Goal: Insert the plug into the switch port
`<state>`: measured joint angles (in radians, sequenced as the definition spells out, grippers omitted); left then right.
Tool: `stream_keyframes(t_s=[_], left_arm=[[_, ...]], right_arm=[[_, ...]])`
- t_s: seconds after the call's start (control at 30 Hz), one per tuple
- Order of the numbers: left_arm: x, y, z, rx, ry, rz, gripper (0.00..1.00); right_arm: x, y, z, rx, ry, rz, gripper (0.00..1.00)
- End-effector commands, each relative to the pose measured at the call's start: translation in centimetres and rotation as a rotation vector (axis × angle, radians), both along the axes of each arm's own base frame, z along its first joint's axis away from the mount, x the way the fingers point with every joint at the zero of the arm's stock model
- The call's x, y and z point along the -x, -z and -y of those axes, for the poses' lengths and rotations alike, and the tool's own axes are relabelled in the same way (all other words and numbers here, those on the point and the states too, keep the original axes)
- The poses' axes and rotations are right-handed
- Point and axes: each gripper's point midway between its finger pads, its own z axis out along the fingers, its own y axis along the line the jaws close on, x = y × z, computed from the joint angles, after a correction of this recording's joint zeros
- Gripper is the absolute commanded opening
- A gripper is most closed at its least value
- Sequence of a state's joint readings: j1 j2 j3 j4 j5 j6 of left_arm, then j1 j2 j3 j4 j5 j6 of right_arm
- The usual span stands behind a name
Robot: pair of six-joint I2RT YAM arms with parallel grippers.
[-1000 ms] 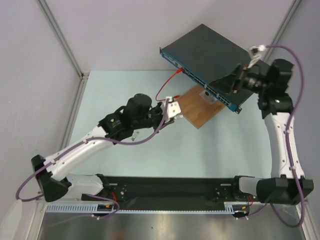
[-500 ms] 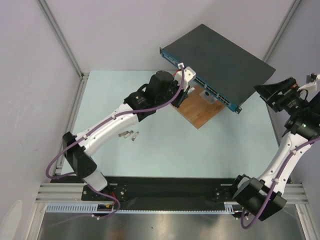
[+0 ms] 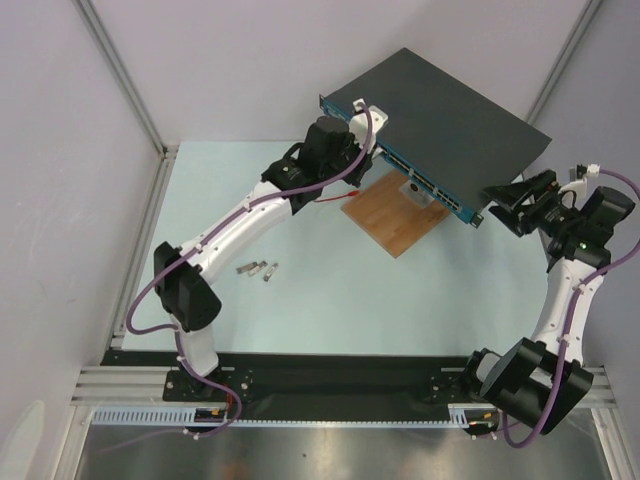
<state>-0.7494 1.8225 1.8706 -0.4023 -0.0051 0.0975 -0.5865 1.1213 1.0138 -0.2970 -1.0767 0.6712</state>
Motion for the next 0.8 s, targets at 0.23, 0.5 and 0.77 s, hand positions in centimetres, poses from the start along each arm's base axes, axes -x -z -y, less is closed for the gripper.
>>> stream_keyframes(t_s=[0.23, 0.5, 0.77], left_arm=[[-0.9, -1.8, 1.2, 0.026, 0.03, 0.047, 0.0], [-1.7, -1.8, 1.1, 0.022, 0.014, 0.056, 0.0], [-2.5, -1.6, 0.3, 0.013, -0.004, 0.054, 0.0]], right_arm=[[-1.2, -0.7, -1.2, 0.023, -0.022, 0.074, 0.46], [-1.4, -0.7, -2.0, 0.039, -0.042, 0.086, 0.0], [-1.6, -0.8, -1.7, 0.055, -0.026, 0.084, 0.0]])
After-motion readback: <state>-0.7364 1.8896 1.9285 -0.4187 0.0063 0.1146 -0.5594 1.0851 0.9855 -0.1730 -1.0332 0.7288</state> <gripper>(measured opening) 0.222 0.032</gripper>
